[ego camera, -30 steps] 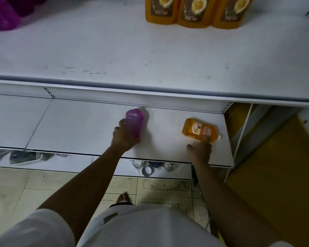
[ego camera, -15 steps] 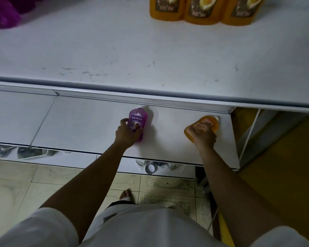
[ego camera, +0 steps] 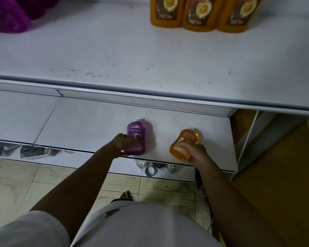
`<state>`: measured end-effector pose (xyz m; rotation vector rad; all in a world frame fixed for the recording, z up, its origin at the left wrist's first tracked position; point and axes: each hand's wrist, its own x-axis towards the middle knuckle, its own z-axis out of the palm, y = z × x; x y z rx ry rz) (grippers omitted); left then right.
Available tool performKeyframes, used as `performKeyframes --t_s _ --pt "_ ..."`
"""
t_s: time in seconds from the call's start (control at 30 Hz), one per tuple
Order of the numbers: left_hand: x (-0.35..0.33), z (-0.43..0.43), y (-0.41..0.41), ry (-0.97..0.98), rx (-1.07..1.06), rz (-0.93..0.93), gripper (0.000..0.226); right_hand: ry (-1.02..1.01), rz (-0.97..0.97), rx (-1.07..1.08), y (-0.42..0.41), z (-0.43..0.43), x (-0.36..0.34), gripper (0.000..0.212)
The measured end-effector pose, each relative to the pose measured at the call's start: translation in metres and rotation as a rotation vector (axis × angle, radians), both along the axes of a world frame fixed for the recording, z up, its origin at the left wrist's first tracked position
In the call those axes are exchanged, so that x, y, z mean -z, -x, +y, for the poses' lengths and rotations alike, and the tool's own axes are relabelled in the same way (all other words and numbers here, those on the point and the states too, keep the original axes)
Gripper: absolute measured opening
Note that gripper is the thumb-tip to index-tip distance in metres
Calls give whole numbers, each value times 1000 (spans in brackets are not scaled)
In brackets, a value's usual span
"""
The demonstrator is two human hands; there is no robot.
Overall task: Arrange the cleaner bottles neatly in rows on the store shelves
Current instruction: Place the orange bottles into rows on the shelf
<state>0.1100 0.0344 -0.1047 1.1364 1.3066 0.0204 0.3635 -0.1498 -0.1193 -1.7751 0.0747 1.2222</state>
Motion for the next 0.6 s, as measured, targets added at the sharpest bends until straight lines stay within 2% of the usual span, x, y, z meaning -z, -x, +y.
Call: performKeyframes --t_s 0.1,0.17,0.27,0.4,0.47,0.6 --pt "-7 -17 23 245 -178 -205 55 -108 207 -75 10 -9 -16 43" --pt "-11 -29 38 293 -255 -316 63 -180 293 -128 25 -11 -26 36" --pt "-29 -51 60 221 -277 -434 87 -298 302 -226 56 -5 -37 43" --pt "-62 -73 105 39 -316 -534 109 -413 144 -471 96 12 -60 64" --pt "-81 -85 131 -74 -339 -542 104 -453 64 -607 117 21 -72 68" --pt "-118 -109 174 -254 -473 -530 82 -582 -37 -731 167 33 -109 55"
